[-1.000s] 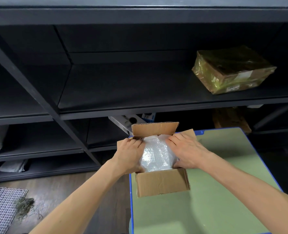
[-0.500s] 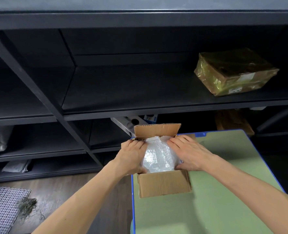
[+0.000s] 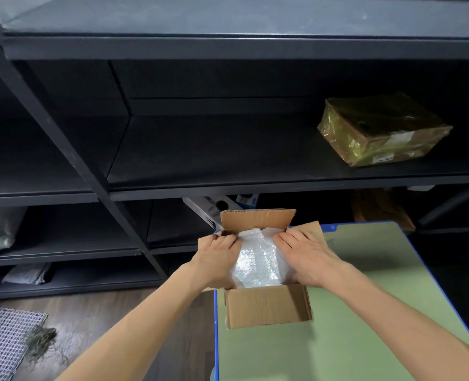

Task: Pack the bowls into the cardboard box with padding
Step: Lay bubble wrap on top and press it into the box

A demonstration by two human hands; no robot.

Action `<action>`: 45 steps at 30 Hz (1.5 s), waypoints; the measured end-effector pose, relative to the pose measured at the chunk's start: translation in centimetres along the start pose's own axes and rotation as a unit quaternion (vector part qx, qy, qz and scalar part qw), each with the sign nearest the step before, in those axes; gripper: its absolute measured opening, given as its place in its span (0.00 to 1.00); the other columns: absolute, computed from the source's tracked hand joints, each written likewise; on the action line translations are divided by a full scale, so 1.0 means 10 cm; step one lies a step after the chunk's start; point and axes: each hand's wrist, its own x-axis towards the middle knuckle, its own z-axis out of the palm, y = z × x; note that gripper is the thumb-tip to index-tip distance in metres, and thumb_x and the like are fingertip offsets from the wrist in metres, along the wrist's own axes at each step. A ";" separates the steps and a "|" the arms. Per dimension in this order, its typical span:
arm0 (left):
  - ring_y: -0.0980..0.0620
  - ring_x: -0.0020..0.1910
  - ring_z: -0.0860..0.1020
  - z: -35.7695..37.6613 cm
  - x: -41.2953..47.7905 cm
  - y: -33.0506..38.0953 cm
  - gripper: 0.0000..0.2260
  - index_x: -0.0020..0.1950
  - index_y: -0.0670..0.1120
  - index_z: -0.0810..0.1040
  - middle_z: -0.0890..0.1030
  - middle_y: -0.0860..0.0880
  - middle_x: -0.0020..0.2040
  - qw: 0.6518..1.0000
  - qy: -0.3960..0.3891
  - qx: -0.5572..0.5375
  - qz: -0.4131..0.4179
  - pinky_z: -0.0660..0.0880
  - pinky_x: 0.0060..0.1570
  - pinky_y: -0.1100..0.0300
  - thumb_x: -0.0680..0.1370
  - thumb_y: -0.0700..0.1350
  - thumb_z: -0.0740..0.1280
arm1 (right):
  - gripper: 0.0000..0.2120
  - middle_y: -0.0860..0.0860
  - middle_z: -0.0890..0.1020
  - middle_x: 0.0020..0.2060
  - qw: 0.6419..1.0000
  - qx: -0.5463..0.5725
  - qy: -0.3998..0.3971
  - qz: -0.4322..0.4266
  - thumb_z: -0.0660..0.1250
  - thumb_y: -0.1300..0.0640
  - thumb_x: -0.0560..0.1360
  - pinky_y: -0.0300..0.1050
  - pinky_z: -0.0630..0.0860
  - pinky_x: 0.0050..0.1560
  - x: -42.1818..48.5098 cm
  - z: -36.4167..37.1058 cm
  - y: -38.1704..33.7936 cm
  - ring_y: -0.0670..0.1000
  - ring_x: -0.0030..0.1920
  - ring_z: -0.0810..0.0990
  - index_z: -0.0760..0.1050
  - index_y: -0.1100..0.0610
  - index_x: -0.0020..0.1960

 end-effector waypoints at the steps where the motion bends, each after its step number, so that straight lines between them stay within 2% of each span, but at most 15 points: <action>1: 0.48 0.76 0.58 -0.01 -0.04 0.00 0.44 0.79 0.45 0.54 0.61 0.49 0.76 1.000 0.000 -0.016 0.005 0.50 0.76 0.54 0.71 0.57 0.73 | 0.39 0.52 0.63 0.74 1.000 0.014 -0.002 0.003 0.68 0.55 0.72 0.47 0.53 0.76 -0.04 -0.02 0.01 0.55 0.75 0.58 0.54 0.58 0.78; 5: 0.48 0.75 0.52 -0.10 -0.14 0.01 0.42 0.81 0.47 0.51 0.55 0.50 0.78 0.998 -0.009 -0.053 0.012 0.47 0.75 0.56 0.74 0.53 0.71 | 0.37 0.51 0.63 0.73 0.999 0.035 0.027 0.007 0.65 0.62 0.72 0.48 0.55 0.75 -0.14 -0.10 0.02 0.54 0.74 0.59 0.55 0.57 0.77; 9: 0.48 0.75 0.52 -0.13 -0.16 0.01 0.35 0.80 0.49 0.53 0.55 0.51 0.78 0.998 0.001 -0.053 0.014 0.49 0.76 0.51 0.78 0.58 0.65 | 0.36 0.48 0.59 0.77 0.996 0.059 0.068 0.000 0.62 0.65 0.74 0.45 0.52 0.76 -0.16 -0.15 -0.04 0.51 0.77 0.57 0.54 0.55 0.79; 12: 0.48 0.76 0.57 -0.05 -0.13 0.01 0.30 0.78 0.48 0.58 0.60 0.50 0.77 0.999 0.029 -0.024 0.018 0.53 0.74 0.48 0.80 0.58 0.62 | 0.30 0.48 0.59 0.78 0.993 0.078 0.090 -0.018 0.61 0.54 0.81 0.46 0.53 0.76 -0.10 -0.11 -0.13 0.50 0.77 0.58 0.54 0.54 0.80; 16: 0.49 0.74 0.62 0.05 -0.13 -0.03 0.33 0.76 0.49 0.59 0.64 0.52 0.74 0.999 0.044 -0.001 0.023 0.58 0.71 0.48 0.75 0.55 0.68 | 0.34 0.50 0.65 0.75 0.992 0.079 0.103 0.003 0.65 0.45 0.78 0.46 0.62 0.72 -0.04 -0.02 -0.16 0.53 0.71 0.67 0.56 0.56 0.78; 19: 0.50 0.73 0.63 0.05 -0.12 -0.03 0.35 0.76 0.50 0.60 0.66 0.53 0.72 0.999 0.051 0.002 0.019 0.59 0.70 0.49 0.73 0.54 0.70 | 0.35 0.52 0.68 0.71 0.988 0.089 0.121 0.042 0.66 0.42 0.77 0.46 0.65 0.68 -0.02 0.04 -0.17 0.55 0.66 0.70 0.58 0.57 0.76; 24: 0.46 0.71 0.65 0.05 -0.03 0.09 0.37 0.78 0.50 0.54 0.64 0.49 0.74 0.999 0.027 0.037 -0.015 0.63 0.67 0.48 0.73 0.49 0.69 | 0.38 0.54 0.73 0.64 0.989 0.055 0.103 0.093 0.53 0.35 0.77 0.51 0.66 0.63 0.12 0.09 -0.31 0.57 0.60 0.70 0.57 0.60 0.78; 29: 0.46 0.69 0.65 0.05 0.04 0.12 0.38 0.78 0.49 0.53 0.64 0.48 0.73 0.997 -0.002 0.065 -0.038 0.63 0.65 0.49 0.73 0.48 0.69 | 0.28 0.52 0.76 0.57 0.988 0.045 0.105 0.108 0.53 0.34 0.79 0.51 0.64 0.58 0.20 0.05 -0.26 0.55 0.56 0.68 0.66 0.53 0.70; 36: 0.47 0.72 0.63 0.01 0.03 0.12 0.37 0.78 0.48 0.54 0.63 0.48 0.74 0.996 0.005 0.081 -0.041 0.60 0.67 0.50 0.74 0.49 0.69 | 0.27 0.47 0.78 0.59 0.988 0.017 0.110 0.111 0.48 0.33 0.80 0.50 0.63 0.57 0.19 0.03 -0.14 0.53 0.57 0.69 0.72 0.49 0.66; 39: 0.47 0.71 0.63 0.01 0.02 0.12 0.37 0.78 0.47 0.54 0.64 0.47 0.74 0.996 0.007 0.083 -0.041 0.60 0.66 0.50 0.74 0.48 0.69 | 0.30 0.48 0.78 0.59 0.987 0.019 0.112 0.110 0.46 0.32 0.80 0.50 0.62 0.58 0.17 0.06 -0.17 0.53 0.57 0.69 0.72 0.50 0.67; 42: 0.47 0.71 0.63 0.01 0.01 0.13 0.37 0.78 0.47 0.54 0.64 0.47 0.74 0.996 0.011 0.079 -0.042 0.60 0.66 0.50 0.74 0.49 0.69 | 0.38 0.49 0.76 0.64 0.988 0.038 0.109 0.099 0.47 0.28 0.76 0.50 0.63 0.63 0.09 0.11 -0.14 0.53 0.60 0.68 0.67 0.53 0.72; 45: 0.47 0.71 0.63 0.02 0.03 0.13 0.38 0.78 0.47 0.54 0.65 0.47 0.74 0.996 0.010 0.084 -0.043 0.60 0.66 0.51 0.73 0.48 0.70 | 0.41 0.45 0.71 0.71 0.993 0.055 0.083 0.058 0.49 0.25 0.72 0.50 0.62 0.65 0.02 0.14 0.02 0.51 0.59 0.65 0.61 0.50 0.77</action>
